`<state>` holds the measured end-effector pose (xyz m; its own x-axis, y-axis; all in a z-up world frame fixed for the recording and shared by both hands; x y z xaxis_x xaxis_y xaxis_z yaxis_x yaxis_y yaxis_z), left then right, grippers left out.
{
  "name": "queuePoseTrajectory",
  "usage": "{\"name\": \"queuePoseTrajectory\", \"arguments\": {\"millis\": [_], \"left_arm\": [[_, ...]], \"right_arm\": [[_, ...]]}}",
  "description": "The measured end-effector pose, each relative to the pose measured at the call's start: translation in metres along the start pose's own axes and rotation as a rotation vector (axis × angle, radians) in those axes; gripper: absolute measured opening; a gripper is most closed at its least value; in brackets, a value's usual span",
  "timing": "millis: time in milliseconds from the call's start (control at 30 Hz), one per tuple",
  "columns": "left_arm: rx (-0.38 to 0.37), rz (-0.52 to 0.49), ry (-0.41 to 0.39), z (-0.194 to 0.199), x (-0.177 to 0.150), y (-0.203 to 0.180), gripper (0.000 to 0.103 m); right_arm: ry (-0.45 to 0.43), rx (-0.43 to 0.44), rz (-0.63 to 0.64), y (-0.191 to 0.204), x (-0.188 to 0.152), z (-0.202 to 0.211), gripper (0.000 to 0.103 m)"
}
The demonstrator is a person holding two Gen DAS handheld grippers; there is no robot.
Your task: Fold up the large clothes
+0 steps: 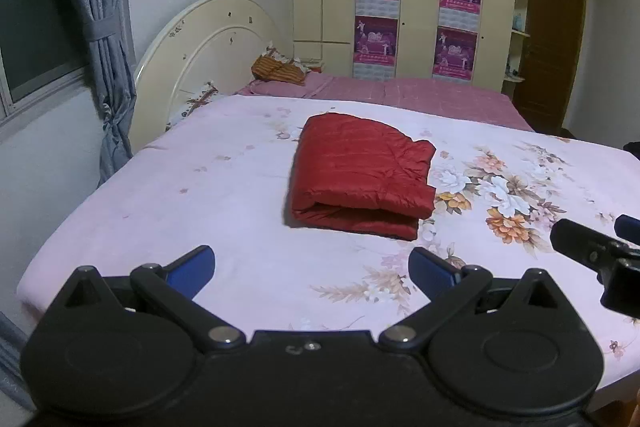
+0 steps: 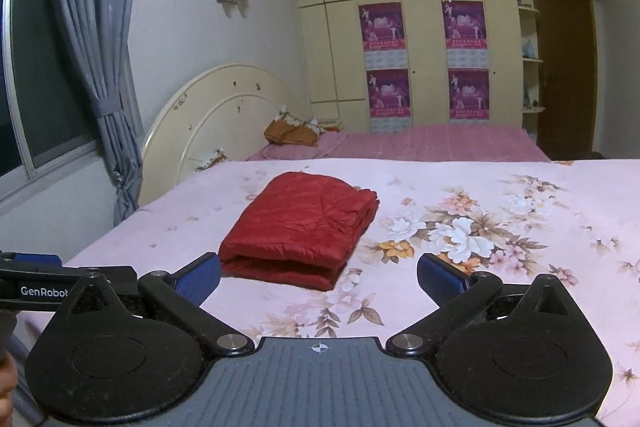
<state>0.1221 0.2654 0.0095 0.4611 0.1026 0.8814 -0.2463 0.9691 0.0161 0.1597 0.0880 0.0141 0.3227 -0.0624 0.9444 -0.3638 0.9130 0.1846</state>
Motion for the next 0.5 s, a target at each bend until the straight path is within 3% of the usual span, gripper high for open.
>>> {"name": "queuePoseTrajectory", "arguments": {"millis": [500], "left_arm": [[0.005, 0.003, -0.002, 0.0025, -0.0027, 0.0004, 0.103]], "right_arm": [[0.003, 0.014, 0.007, -0.0003, -0.0011, 0.0022, 0.103]]}}
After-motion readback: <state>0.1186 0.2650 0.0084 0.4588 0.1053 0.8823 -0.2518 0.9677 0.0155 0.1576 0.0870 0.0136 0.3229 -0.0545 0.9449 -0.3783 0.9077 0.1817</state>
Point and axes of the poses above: each gripper's, at about its wrist camera, not at the fingertips, and z roughly against the way its jaws point, y to its left, x to its top, the point moved 7 cm from there along -z, roughly the way its jaws point, and after that the axes turned 8 degrees about -y, right-handed, at the moved point
